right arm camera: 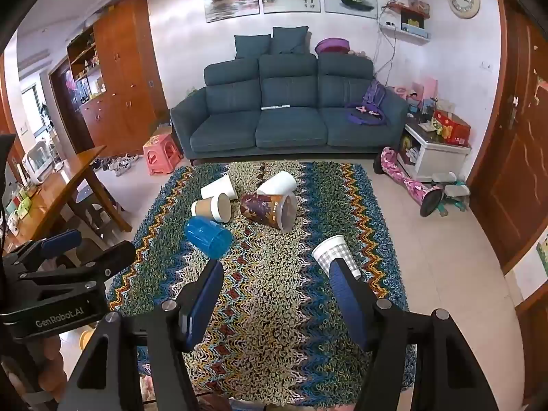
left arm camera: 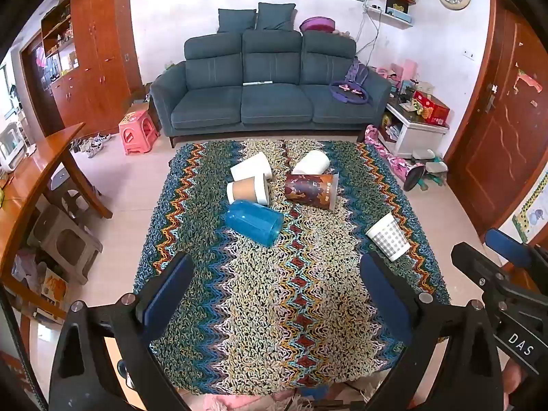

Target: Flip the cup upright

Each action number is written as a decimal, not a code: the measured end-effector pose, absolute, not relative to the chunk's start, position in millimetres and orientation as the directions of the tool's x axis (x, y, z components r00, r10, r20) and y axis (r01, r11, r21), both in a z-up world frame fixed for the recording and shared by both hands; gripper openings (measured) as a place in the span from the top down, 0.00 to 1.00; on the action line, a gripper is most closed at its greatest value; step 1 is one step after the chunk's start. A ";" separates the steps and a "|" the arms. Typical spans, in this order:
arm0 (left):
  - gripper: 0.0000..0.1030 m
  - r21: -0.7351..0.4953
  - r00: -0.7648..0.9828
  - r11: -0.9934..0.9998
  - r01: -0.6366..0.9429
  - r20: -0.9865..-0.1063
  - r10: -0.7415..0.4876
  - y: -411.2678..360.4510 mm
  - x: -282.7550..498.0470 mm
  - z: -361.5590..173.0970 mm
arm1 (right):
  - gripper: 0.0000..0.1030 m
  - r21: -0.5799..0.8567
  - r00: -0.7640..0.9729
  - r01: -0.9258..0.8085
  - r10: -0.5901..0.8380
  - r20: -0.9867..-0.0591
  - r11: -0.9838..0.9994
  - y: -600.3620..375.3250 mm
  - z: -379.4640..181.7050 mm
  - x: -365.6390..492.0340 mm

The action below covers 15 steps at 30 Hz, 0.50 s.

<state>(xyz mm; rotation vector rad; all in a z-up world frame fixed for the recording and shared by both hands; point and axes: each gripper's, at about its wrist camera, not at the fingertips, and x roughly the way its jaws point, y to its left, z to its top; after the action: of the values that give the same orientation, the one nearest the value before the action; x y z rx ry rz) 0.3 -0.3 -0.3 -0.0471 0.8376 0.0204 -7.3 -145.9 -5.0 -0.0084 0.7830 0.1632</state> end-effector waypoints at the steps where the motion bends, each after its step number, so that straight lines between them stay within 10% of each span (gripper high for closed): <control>1: 0.04 -0.033 0.669 0.999 -0.036 -0.743 -0.001 -0.5 0.5 -0.4 | 0.37 0.053 0.699 -0.149 0.143 -0.701 0.987 -145.8 -4.9 -7.4; 15: 0.04 -0.037 0.672 0.999 -0.037 -0.741 -0.003 0.1 -0.1 0.1 | 0.37 0.047 0.699 -0.145 0.136 -0.702 0.988 -144.6 -3.7 -8.8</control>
<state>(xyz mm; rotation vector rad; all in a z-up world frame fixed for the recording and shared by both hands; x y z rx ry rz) -0.1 0.1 0.1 -0.0504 0.8338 0.0191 -8.8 -144.6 -3.7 -0.0126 0.7812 0.1564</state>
